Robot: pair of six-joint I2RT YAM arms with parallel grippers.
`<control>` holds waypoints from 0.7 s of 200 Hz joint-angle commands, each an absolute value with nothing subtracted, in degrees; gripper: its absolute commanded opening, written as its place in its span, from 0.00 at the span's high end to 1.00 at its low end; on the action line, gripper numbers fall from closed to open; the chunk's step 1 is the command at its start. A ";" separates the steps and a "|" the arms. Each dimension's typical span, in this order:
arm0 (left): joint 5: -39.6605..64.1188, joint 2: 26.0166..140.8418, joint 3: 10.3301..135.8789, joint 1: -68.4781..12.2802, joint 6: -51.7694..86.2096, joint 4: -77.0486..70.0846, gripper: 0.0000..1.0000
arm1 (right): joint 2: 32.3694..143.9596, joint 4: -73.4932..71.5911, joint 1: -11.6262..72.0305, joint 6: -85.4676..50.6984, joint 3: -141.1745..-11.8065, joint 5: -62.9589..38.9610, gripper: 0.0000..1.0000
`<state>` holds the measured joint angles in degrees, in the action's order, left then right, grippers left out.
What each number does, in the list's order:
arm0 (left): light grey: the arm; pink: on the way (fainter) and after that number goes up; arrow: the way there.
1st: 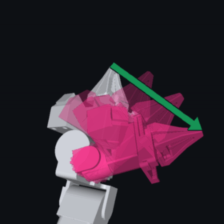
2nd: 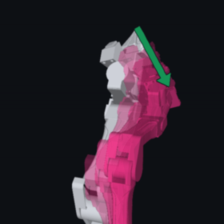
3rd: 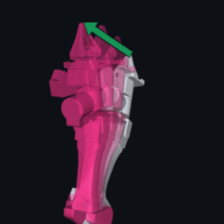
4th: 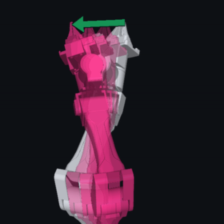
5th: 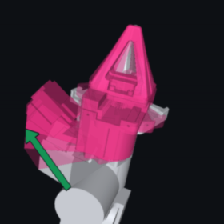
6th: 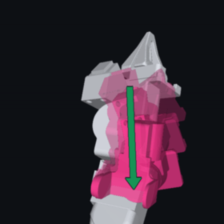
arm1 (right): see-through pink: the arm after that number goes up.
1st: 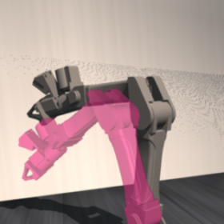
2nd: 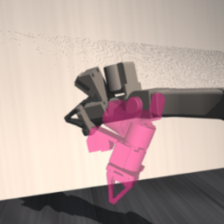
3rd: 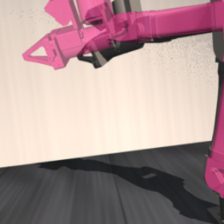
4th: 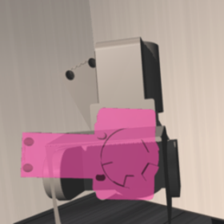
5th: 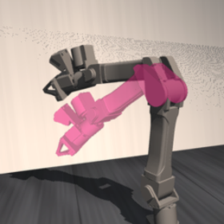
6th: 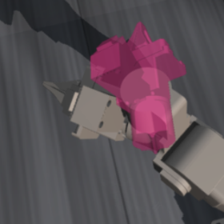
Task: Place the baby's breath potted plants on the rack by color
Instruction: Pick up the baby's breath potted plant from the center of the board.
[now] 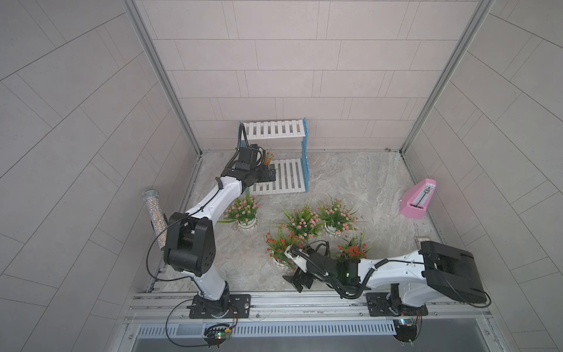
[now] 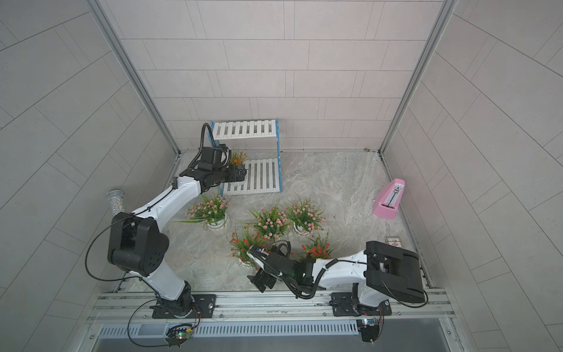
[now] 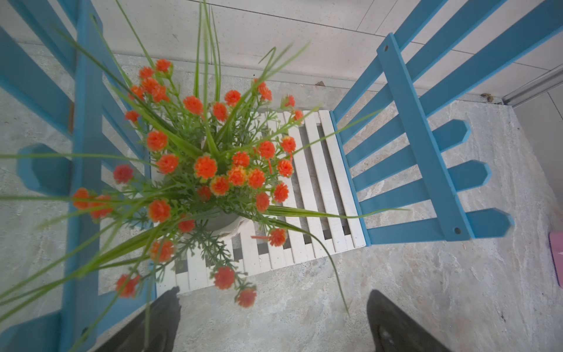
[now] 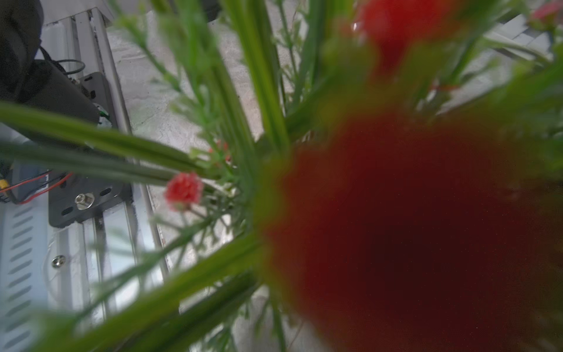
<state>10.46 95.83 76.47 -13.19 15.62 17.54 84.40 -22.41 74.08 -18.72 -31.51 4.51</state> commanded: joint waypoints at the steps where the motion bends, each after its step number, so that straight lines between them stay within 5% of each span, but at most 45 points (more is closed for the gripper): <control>1: 10.78 95.41 75.74 -12.52 16.96 15.76 0.00 | 86.48 -28.44 73.75 -19.80 -32.64 8.34 0.01; 140: 10.92 95.48 74.55 -11.69 17.60 14.15 0.00 | 102.42 -51.69 69.87 -17.24 -38.44 9.45 0.01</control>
